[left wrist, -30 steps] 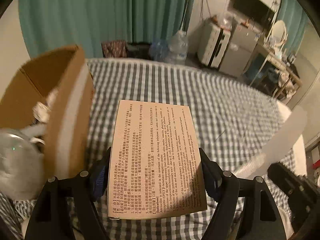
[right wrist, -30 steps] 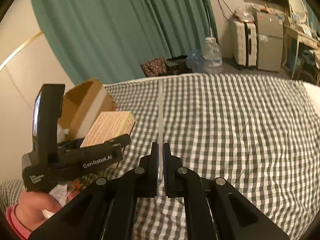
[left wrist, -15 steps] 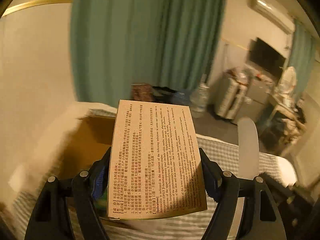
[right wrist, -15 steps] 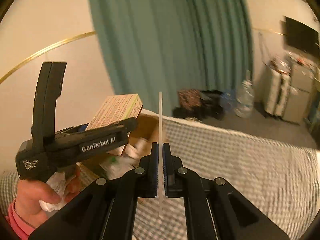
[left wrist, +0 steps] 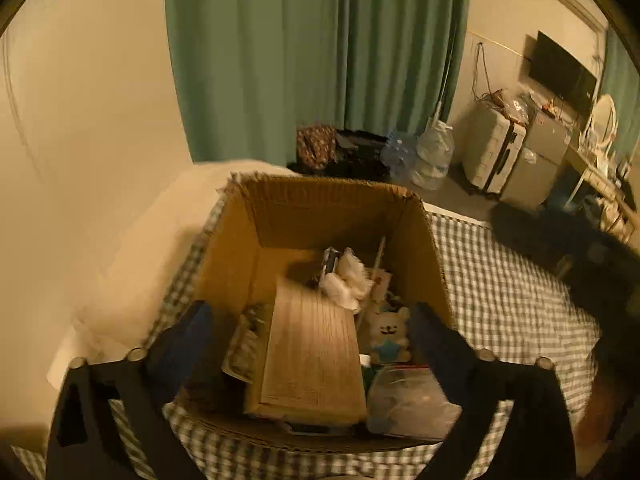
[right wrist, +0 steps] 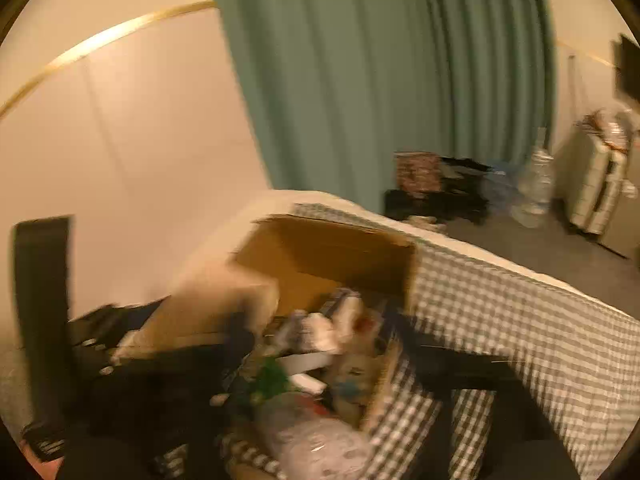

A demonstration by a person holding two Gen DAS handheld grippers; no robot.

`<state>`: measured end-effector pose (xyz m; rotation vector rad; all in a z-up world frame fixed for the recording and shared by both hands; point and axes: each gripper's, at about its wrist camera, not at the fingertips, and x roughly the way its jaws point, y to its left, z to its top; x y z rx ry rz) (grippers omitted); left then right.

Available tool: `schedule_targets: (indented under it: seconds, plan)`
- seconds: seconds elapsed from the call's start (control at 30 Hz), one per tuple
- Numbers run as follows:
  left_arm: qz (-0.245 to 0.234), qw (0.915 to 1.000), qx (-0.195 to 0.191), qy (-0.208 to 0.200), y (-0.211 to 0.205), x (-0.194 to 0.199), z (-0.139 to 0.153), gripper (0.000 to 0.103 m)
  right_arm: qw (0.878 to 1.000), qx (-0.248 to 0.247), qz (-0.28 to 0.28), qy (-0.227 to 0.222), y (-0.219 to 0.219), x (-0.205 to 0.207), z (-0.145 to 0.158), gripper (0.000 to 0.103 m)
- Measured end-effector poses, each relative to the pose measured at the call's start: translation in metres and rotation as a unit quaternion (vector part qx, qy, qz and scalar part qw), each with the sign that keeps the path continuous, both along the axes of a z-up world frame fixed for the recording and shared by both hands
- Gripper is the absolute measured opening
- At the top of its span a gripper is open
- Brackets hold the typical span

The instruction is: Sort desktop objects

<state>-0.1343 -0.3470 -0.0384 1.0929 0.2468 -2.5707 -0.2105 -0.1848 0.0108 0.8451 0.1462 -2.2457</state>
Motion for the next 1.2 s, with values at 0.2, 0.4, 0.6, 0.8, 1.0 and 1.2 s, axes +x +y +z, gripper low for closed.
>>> schedule_targets:
  seconds: [0.2,0.4,0.6,0.8,1.0,1.2]
  plan:
    - [0.008,0.9995,0.011,0.029,0.011,0.03,0.001,0.103,0.995,-0.014,-0.087,-0.037,0.065,-0.005,-0.002,0.103]
    - [-0.004,0.9982,-0.017,0.058,0.054,0.052,-0.004,0.103,0.983,-0.068,-0.154,-0.079,0.135,0.034,-0.041,0.103]
    - [-0.021,0.9983,-0.028,0.046,0.08,0.056,-0.011,0.103,0.979,0.008,-0.203,-0.024,0.149,0.053,-0.049,0.103]
    - [-0.018,0.9982,-0.041,0.039,0.091,0.054,-0.012,0.103,0.978,0.015,-0.204,-0.031,0.149,0.048,-0.057,0.103]
    - [-0.027,0.9978,-0.043,0.043,0.097,0.057,-0.008,0.103,0.981,0.023,-0.192,-0.026,0.148,0.06,-0.053,0.103]
    - [-0.029,0.9978,-0.039,0.044,0.097,0.06,-0.006,0.103,0.982,0.033,-0.187,-0.018,0.142,0.069,-0.052,0.103]
